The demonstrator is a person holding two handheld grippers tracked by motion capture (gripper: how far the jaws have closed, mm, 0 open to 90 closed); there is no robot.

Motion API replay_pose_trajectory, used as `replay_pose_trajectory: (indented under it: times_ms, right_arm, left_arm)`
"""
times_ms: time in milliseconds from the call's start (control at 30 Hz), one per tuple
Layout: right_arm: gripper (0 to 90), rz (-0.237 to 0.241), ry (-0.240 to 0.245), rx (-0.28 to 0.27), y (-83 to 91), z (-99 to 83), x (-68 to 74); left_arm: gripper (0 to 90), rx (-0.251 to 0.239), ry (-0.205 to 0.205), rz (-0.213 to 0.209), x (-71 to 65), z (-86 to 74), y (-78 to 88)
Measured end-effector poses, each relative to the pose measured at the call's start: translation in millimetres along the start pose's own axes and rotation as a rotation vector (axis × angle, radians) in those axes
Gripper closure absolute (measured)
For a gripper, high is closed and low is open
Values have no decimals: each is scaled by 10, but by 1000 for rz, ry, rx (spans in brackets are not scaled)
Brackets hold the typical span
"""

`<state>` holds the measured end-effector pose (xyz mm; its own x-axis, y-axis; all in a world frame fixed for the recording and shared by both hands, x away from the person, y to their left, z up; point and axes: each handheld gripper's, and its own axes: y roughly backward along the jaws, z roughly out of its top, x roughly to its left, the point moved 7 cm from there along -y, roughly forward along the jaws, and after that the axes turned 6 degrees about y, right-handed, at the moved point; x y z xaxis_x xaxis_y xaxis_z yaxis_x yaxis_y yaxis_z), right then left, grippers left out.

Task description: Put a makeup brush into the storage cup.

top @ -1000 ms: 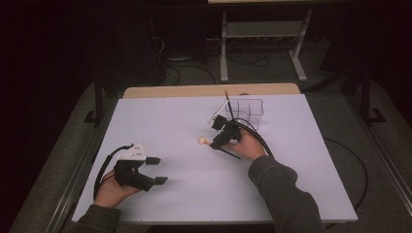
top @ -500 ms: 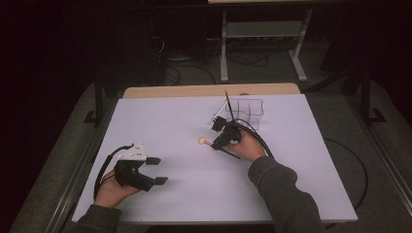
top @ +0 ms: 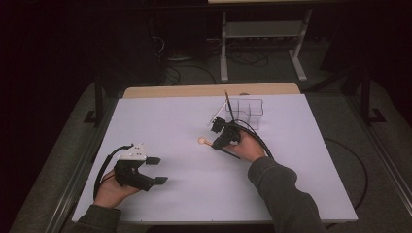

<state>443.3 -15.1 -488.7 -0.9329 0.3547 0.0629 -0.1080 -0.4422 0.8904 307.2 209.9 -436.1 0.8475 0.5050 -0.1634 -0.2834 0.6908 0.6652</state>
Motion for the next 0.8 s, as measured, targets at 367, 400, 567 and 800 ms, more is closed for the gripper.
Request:
replay_pose_trajectory:
  times_ms: [367,400,567,800]
  right_arm:
    - [794,-32,15,5,-2,0,5]
    - [795,-32,14,6,-2,-1,8]
    - [806,-43,20,11,-6,0,14]
    - [817,-55,31,18,-8,5,22]
  left_arm:
    - [249,-2,1,1,2,2,1]
    - [250,-2,1,1,1,3,1]
    - [249,-1,0,1,0,3,1]
    - [250,-1,-2,1,4,3,0]
